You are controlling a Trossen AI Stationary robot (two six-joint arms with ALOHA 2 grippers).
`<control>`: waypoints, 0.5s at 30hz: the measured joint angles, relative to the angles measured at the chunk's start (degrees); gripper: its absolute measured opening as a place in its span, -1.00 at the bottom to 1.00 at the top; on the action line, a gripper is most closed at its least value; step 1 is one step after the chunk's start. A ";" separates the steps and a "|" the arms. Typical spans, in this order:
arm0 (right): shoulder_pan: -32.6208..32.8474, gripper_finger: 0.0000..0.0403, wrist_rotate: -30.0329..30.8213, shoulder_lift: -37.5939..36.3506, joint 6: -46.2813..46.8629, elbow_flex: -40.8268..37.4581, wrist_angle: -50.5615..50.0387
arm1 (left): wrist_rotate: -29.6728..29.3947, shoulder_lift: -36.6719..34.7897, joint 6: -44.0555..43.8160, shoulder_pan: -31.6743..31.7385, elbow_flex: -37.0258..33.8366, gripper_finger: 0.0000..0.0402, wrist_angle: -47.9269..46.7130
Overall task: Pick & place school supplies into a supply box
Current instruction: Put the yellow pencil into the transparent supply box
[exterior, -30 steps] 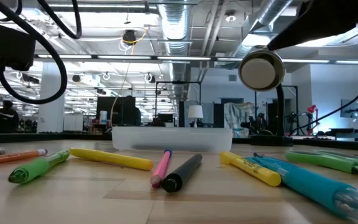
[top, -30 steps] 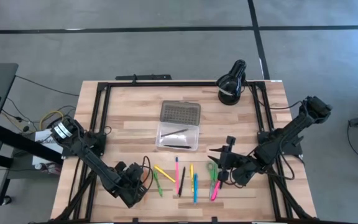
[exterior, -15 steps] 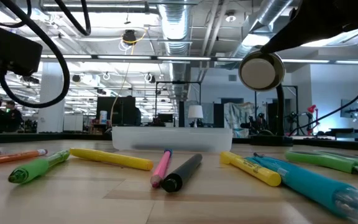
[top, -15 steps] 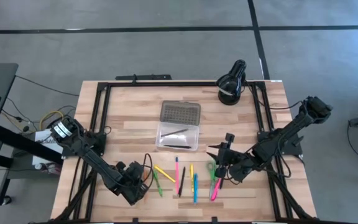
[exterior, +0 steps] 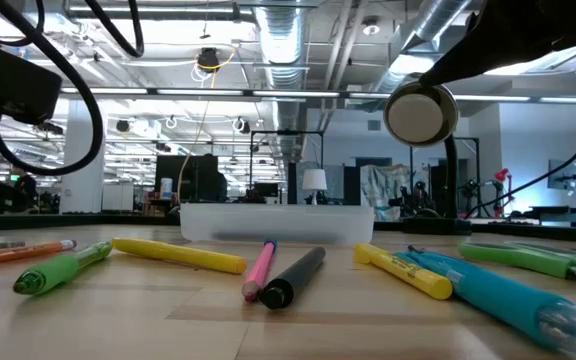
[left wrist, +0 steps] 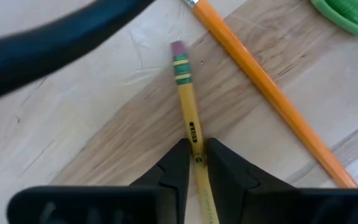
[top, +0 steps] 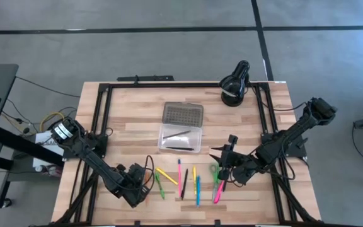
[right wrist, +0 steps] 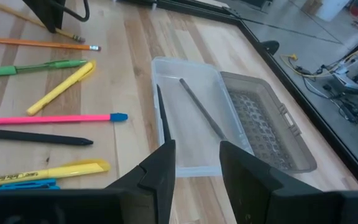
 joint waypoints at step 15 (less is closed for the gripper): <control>0.00 -0.40 -0.02 0.00 0.02 0.00 0.00 | -2.93 0.18 7.59 3.26 -0.11 -0.90 -10.78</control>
